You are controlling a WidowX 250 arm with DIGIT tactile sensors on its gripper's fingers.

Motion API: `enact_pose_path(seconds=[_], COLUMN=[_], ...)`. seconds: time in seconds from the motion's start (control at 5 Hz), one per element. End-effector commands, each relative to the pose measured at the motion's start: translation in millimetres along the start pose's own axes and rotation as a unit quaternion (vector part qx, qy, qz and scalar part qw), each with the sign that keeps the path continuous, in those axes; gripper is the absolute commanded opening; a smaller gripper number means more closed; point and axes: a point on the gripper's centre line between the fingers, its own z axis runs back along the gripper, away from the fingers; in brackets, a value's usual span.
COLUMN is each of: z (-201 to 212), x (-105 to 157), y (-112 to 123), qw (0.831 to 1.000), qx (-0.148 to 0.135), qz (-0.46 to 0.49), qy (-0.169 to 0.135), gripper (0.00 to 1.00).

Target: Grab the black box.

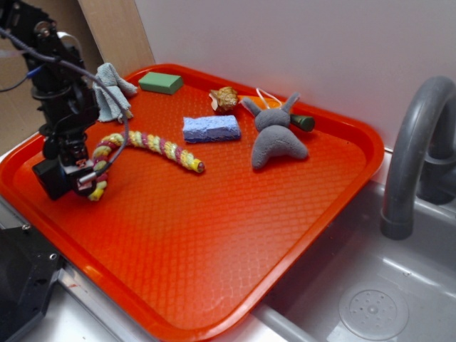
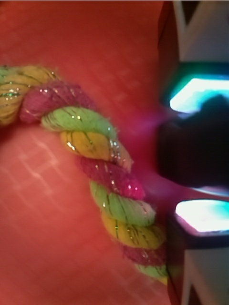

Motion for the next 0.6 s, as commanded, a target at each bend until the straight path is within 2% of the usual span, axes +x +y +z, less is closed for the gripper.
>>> enact_pose_path(seconds=[0.0, 0.2, 0.4], z=[69.6, 108.0, 157.3], x=[-35.5, -41.1, -32.3], y=[-14.0, -12.2, -21.6], qw=[0.997, 0.993, 0.987], qx=[0.000, 0.000, -0.007], qz=[0.006, 0.016, 0.032], qy=[-0.082, -0.121, -0.159], gripper=[0.00, 0.00, 0.00])
